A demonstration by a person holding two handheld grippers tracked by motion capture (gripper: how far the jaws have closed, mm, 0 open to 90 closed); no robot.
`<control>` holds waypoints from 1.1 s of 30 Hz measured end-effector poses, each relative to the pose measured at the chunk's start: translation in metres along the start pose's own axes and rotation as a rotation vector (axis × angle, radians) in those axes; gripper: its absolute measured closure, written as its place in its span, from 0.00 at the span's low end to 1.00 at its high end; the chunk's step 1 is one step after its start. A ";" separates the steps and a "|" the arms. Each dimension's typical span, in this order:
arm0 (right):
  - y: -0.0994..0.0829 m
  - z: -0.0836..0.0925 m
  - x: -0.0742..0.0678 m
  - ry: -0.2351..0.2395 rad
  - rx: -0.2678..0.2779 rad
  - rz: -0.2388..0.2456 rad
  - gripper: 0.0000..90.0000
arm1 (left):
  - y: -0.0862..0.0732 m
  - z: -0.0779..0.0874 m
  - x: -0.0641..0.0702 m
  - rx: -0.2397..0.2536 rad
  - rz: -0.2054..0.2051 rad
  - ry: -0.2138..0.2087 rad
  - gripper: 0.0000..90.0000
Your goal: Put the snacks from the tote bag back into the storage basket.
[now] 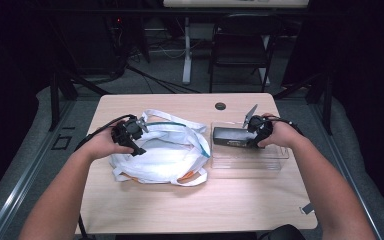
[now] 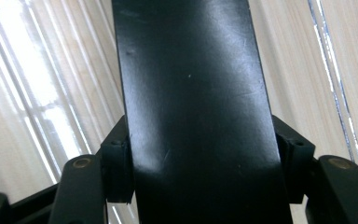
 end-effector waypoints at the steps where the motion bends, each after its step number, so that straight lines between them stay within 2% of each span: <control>1: 0.000 -0.002 0.001 -0.008 0.005 -0.001 0.41 | 0.000 0.000 0.000 0.000 0.000 0.000 0.42; 5: 0.000 -0.005 0.004 -0.021 -0.008 0.006 0.40 | 0.000 0.001 0.001 0.000 -0.003 0.007 0.43; 6: 0.001 -0.009 0.003 -0.016 0.010 -0.017 0.40 | -0.001 0.001 0.003 -0.003 0.001 0.002 0.42; 7: 0.001 -0.009 0.003 -0.016 0.010 -0.017 0.40 | -0.001 0.001 0.003 -0.003 0.001 0.002 0.43; 8: 0.000 -0.009 0.006 -0.027 -0.019 0.010 0.40 | -0.003 0.000 0.003 -0.005 0.002 0.006 0.42; 14: -0.001 -0.011 0.006 -0.040 -0.037 0.005 0.39 | -0.007 -0.001 0.005 -0.014 0.011 0.009 0.43; 21: 0.000 -0.013 0.007 -0.054 -0.037 0.017 0.39 | -0.011 -0.001 0.007 -0.020 0.017 0.016 0.42; 22: 0.001 -0.015 0.006 -0.055 -0.022 0.001 0.39 | -0.012 0.000 0.007 -0.015 0.025 0.015 0.42; 24: 0.001 -0.015 0.006 -0.057 -0.020 0.004 0.39 | -0.012 0.000 0.007 -0.013 0.027 0.015 0.42; 33: 0.001 -0.013 0.007 -0.075 -0.040 0.020 0.38 | -0.018 0.002 0.010 -0.015 0.035 0.018 0.42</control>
Point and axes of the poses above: each handheld gripper's, and its own axes: z roughly backward along the jaws, y roughly out of its top, x roughly to its right, the point moved 9 cm from there along -z, roughly forward along the jaws, and after that the axes turned 8 degrees about -z, right-handed, at the moved point
